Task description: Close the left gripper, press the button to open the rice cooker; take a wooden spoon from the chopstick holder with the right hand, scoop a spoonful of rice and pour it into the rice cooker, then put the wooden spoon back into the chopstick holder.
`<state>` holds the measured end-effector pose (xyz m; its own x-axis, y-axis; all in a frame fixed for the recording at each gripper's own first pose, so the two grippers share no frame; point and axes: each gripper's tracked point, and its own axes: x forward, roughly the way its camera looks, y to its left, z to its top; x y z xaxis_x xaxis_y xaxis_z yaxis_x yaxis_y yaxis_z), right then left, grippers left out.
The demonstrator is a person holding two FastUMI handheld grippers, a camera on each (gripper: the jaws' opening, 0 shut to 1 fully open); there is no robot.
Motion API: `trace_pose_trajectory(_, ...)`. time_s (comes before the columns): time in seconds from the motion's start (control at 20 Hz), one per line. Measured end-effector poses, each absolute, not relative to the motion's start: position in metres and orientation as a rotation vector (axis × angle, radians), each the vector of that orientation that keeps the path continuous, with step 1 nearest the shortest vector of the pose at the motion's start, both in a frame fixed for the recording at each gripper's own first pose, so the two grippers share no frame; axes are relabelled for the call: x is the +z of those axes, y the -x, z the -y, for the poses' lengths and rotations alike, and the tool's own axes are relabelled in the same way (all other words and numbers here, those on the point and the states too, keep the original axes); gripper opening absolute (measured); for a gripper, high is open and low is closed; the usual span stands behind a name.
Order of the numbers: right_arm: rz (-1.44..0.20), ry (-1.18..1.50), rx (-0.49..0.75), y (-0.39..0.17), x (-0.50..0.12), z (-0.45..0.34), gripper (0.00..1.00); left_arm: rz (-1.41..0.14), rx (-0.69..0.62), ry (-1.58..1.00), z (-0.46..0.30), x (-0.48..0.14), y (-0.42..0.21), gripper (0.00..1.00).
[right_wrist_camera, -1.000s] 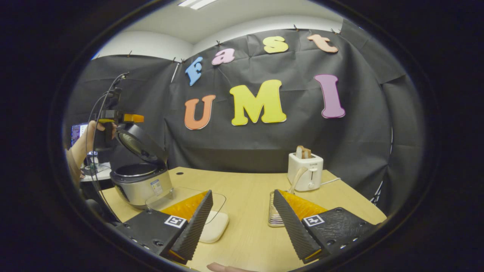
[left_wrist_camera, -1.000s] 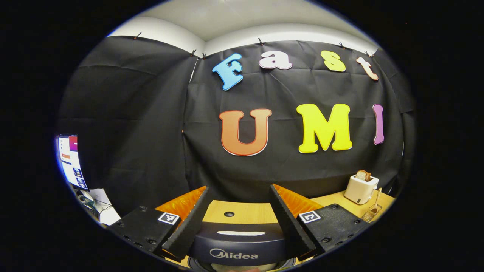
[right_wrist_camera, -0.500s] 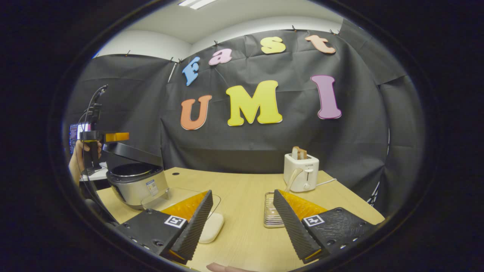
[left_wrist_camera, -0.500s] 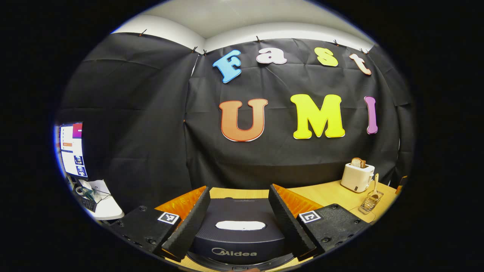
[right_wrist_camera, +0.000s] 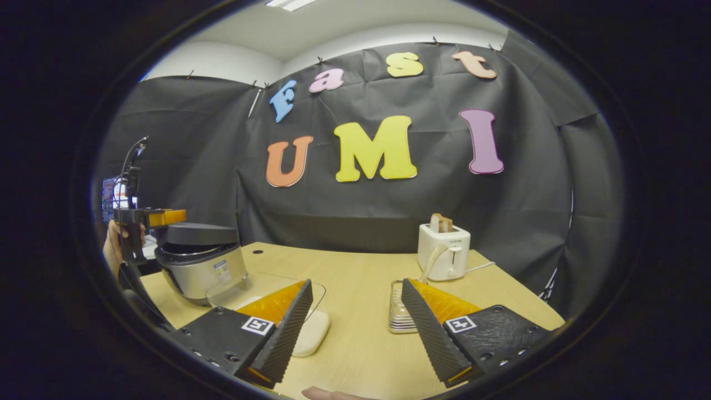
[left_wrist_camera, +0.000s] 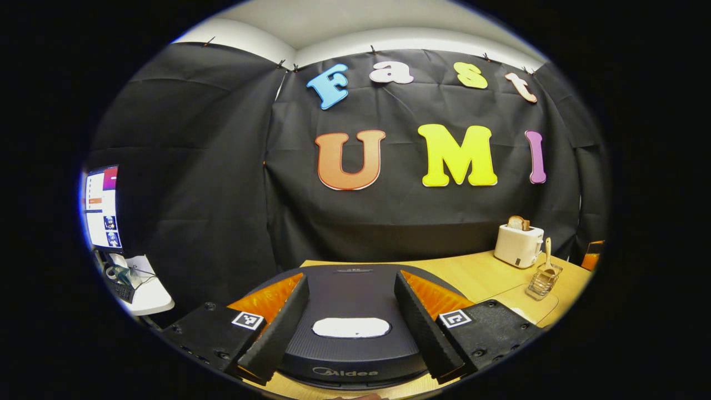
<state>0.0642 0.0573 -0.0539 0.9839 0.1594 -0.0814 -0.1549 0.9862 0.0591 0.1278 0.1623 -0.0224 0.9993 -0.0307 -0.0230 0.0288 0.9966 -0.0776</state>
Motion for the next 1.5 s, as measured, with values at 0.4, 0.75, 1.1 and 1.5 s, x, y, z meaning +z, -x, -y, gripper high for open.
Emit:
trace_pose_trajectory(0.4,-0.044,-0.054,0.152,-0.050,-0.037,-0.055,0.92,-0.079,-0.028,0.058,-0.160,-0.046,-0.121,0.99)
trace_pose_trajectory(0.75,-0.038,-0.058,0.164,-0.042,-0.032,-0.056,0.96,-0.150,0.001,0.048,-0.161,-0.051,-0.099,0.97)
trace_pose_trajectory(1.1,-0.018,-0.031,0.184,-0.033,-0.026,-0.065,0.96,-0.192,0.040,0.065,-0.160,-0.053,-0.082,0.93)
trace_pose_trajectory(1.5,-0.034,-0.021,0.184,-0.036,-0.033,-0.070,0.92,-0.134,0.050,0.060,-0.158,-0.053,-0.075,0.87)
